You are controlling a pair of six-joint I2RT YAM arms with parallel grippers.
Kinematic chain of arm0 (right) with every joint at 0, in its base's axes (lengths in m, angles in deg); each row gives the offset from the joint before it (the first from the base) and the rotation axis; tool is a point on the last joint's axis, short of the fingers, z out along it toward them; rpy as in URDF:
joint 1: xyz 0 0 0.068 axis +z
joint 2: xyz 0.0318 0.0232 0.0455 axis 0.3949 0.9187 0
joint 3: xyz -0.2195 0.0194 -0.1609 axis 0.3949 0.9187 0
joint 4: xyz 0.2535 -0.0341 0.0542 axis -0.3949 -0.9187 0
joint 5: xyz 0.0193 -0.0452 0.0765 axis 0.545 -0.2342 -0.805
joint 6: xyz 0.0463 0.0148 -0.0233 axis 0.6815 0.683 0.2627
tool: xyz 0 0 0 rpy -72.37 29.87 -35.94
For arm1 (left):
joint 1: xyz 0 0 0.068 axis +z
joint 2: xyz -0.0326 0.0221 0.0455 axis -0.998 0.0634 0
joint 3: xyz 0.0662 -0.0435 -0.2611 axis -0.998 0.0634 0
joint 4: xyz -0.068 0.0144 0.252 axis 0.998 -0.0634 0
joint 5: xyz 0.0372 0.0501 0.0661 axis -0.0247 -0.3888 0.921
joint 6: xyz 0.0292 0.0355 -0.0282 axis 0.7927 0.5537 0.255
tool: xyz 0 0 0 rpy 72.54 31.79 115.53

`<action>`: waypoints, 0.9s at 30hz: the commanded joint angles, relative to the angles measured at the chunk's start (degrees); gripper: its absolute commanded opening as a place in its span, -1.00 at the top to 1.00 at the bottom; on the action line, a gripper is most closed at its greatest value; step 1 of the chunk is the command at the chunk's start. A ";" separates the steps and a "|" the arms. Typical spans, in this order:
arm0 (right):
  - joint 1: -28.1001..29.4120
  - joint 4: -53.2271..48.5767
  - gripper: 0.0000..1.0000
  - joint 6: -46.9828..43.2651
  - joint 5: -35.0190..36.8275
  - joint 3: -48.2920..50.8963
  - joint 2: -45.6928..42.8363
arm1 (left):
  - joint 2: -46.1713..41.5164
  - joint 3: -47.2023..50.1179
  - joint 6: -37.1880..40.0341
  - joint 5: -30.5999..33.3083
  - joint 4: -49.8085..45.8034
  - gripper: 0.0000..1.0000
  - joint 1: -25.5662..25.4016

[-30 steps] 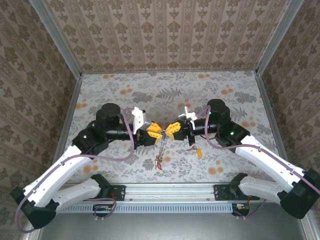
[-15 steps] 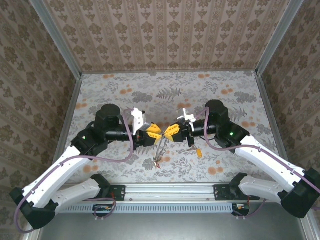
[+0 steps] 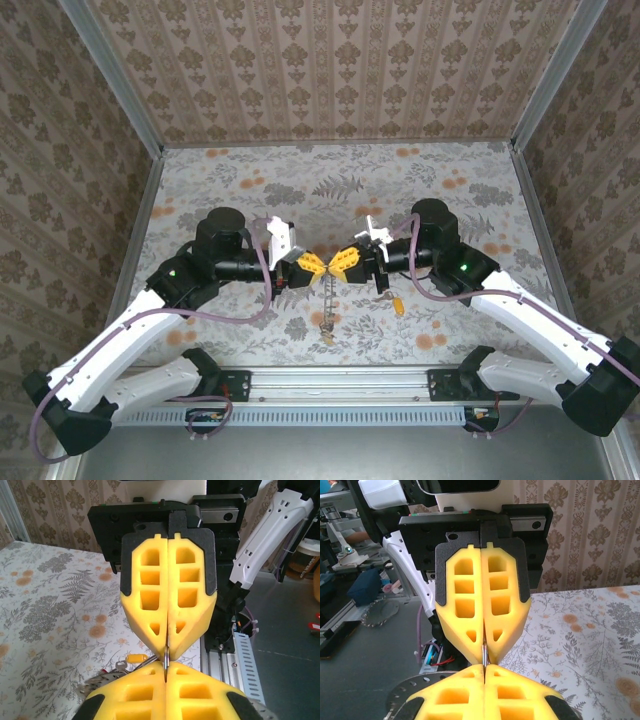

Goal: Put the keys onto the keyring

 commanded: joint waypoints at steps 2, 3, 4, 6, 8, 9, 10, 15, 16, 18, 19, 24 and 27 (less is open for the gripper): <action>0.32 1.53 1.00 -0.45 0.37 -1.77 -1.50 | -0.99 0.41 0.51 -0.45 -0.02 1.00 -0.60; 0.32 1.45 1.00 -0.43 0.43 -1.81 -1.59 | -1.17 0.41 0.68 -0.30 -0.08 1.00 -0.58; 0.32 1.29 1.00 -0.30 0.60 -1.66 -1.75 | -1.46 0.42 0.79 -0.09 -0.19 1.00 -0.61; 0.32 0.75 1.00 -0.38 1.48 -1.52 -2.25 | -1.86 0.27 1.28 0.12 -0.52 1.00 -0.61; 0.57 -0.62 0.89 -1.14 3.11 -1.07 -2.95 | -1.96 -0.12 2.06 0.16 -1.34 1.00 -0.61; 0.73 -1.26 0.79 -1.67 3.77 -1.01 -3.28 | -1.79 -0.38 2.56 0.20 -1.96 1.00 -0.68; 0.91 -2.04 0.64 -2.12 4.55 -0.93 -3.63 | -1.49 -0.66 3.06 0.28 -2.72 1.00 -0.69; 2.18 -6.25 0.37 -4.05 9.02 -1.67 -4.19 | -0.45 -2.53 5.23 1.25 -5.62 1.00 -1.34; 2.55 -7.12 0.37 -4.63 9.95 -1.80 -4.15 | -0.13 -2.93 5.75 1.80 -6.44 1.00 -1.62; 3.18 -8.44 0.38 -5.41 10.80 -2.21 -3.84 | 0.13 -3.46 6.32 2.52 -7.11 1.00 -1.95; 3.51 -9.10 0.38 -5.76 11.22 -2.44 -3.66 | 0.27 -3.57 6.41 2.58 -7.11 1.00 -2.06; 5.54 -11.07 0.37 -6.34 14.22 -2.08 -3.86 | 0.86 -4.40 7.29 4.26 -8.49 1.00 -2.87; 6.75 -11.81 0.37 -6.88 15.68 -1.94 -3.82 | 1.75 -4.88 7.84 4.68 -9.26 1.00 -3.37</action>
